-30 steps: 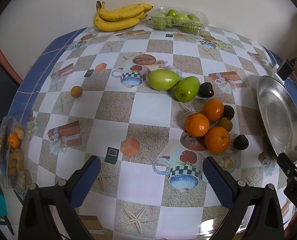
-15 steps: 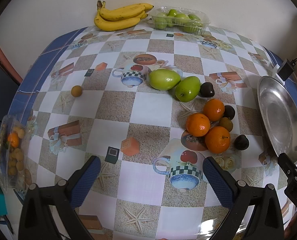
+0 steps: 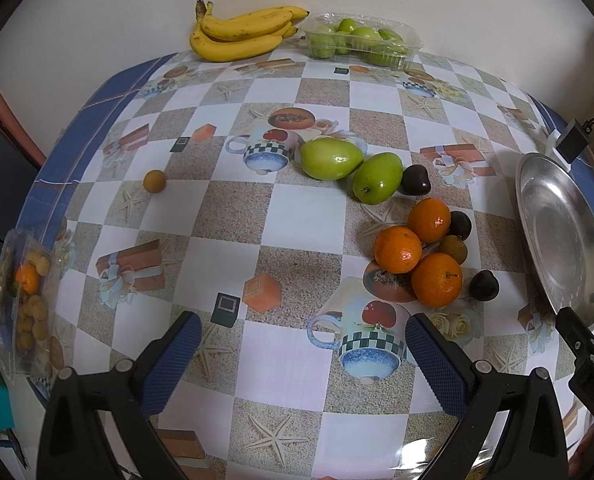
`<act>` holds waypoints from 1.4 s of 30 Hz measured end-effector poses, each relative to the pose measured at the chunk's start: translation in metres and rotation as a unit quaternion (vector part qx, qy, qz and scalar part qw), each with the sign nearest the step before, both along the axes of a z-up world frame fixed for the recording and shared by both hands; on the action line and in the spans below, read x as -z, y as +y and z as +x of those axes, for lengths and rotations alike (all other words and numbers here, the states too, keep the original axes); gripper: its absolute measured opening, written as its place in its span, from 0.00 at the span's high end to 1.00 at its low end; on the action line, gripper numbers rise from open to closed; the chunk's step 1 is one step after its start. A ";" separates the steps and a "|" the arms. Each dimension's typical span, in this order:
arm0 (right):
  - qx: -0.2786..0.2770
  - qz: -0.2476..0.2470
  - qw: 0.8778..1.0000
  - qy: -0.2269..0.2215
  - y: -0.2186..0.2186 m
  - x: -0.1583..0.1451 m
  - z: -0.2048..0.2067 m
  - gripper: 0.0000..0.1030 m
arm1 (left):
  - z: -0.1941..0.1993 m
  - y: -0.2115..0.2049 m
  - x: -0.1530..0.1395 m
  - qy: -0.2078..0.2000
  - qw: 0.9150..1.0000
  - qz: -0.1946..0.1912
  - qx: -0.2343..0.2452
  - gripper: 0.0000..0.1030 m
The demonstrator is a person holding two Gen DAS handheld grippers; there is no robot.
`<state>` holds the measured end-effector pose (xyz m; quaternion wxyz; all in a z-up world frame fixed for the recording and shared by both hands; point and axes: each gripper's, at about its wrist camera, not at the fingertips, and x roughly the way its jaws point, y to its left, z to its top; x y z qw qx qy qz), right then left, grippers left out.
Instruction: Organize fruits
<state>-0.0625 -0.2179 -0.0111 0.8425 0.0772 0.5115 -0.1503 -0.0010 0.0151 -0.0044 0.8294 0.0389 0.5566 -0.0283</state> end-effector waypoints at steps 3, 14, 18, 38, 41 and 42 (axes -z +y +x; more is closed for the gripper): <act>0.000 0.000 1.000 0.001 0.001 0.000 0.000 0.00 | 0.000 0.000 0.000 0.000 1.000 0.000 0.000 0.00; -0.001 0.000 1.000 0.001 0.000 0.000 0.000 0.00 | 0.000 0.000 0.000 0.000 1.000 0.000 0.000 0.00; -0.003 0.001 1.000 0.001 0.002 0.000 0.000 0.00 | 0.000 0.000 0.000 0.000 1.000 0.000 0.000 0.00; -0.065 0.054 0.996 -0.033 0.028 -0.019 0.028 0.00 | 0.030 0.024 -0.010 0.016 0.994 -0.093 -0.049 0.00; -0.068 0.065 0.995 -0.021 0.033 -0.017 0.036 0.01 | 0.039 0.022 -0.015 0.018 0.989 -0.140 -0.053 0.00; -0.066 0.071 0.995 -0.017 0.034 -0.017 0.039 0.02 | 0.043 0.020 -0.017 0.019 0.986 -0.155 -0.054 0.00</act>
